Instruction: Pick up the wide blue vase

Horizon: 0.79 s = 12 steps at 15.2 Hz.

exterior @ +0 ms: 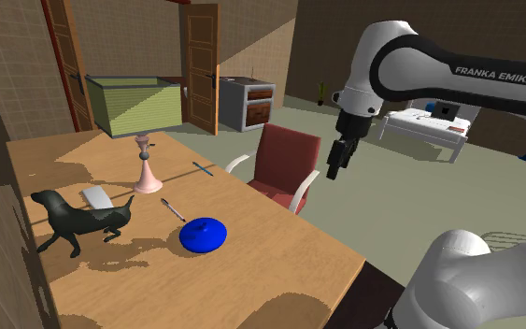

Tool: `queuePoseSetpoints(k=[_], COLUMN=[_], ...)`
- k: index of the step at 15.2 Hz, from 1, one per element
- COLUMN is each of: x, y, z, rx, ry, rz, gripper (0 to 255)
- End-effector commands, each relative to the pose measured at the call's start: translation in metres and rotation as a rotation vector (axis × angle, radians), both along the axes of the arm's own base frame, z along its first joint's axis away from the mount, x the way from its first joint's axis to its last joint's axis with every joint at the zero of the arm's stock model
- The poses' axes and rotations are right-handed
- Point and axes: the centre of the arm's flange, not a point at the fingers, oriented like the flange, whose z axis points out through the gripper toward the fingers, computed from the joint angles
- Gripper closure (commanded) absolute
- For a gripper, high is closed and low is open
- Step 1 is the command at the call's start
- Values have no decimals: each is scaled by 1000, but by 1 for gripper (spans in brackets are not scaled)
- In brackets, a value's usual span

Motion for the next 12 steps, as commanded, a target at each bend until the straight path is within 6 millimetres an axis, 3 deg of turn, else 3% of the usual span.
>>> queuePoseSetpoints(k=[1,12], x=[0,109], y=[0,75], z=[0,-69], rx=[0,9], ry=[0,42], rz=[0,-22], gripper=[0,0])
